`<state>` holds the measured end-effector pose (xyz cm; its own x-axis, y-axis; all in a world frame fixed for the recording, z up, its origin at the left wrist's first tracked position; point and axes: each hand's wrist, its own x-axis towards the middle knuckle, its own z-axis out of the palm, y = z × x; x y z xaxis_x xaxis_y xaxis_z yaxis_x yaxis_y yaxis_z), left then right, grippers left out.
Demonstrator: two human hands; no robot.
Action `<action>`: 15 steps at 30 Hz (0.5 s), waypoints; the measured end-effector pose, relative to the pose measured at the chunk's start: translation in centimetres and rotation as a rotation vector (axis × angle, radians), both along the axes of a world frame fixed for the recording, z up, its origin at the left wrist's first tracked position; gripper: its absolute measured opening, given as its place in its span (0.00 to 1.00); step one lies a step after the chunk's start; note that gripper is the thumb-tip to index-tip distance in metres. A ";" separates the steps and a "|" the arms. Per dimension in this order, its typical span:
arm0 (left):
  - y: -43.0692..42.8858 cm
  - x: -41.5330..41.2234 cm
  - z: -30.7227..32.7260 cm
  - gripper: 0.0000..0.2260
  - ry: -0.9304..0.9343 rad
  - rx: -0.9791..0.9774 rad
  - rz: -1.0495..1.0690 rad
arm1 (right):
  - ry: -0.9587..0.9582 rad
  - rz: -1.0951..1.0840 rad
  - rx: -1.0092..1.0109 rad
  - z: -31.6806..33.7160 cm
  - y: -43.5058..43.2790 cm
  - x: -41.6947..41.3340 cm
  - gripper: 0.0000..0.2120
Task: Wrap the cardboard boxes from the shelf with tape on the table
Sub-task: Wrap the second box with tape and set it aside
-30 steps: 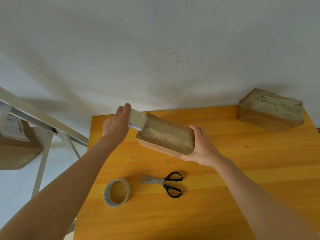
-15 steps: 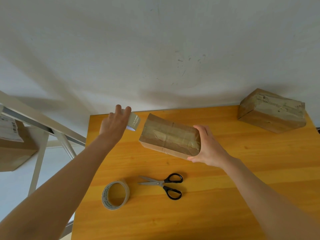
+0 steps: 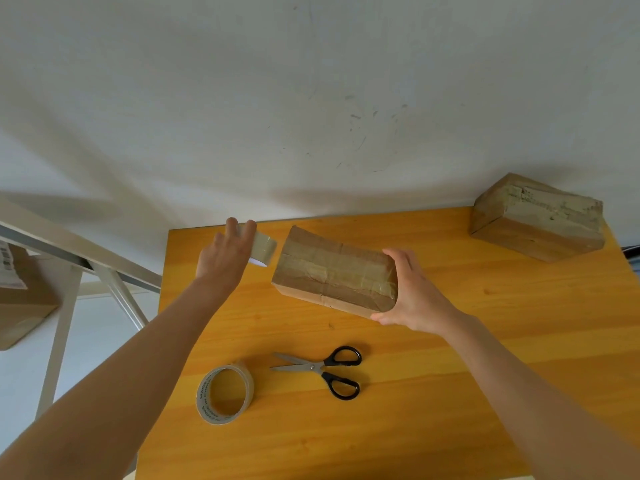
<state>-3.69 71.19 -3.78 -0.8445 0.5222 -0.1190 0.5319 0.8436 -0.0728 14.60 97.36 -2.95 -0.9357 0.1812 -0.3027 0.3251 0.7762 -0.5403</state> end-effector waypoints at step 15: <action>-1.1 0.2 -0.6 0.32 -0.203 0.202 0.062 | 0.006 0.220 0.228 2.8 -7.9 -7.2 0.65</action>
<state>-3.54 70.09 -4.42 -0.8448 0.5010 -0.1880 0.4657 0.8614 0.2029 7.41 89.50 -0.14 -0.9617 0.0367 -0.2717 0.1332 0.9287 -0.3460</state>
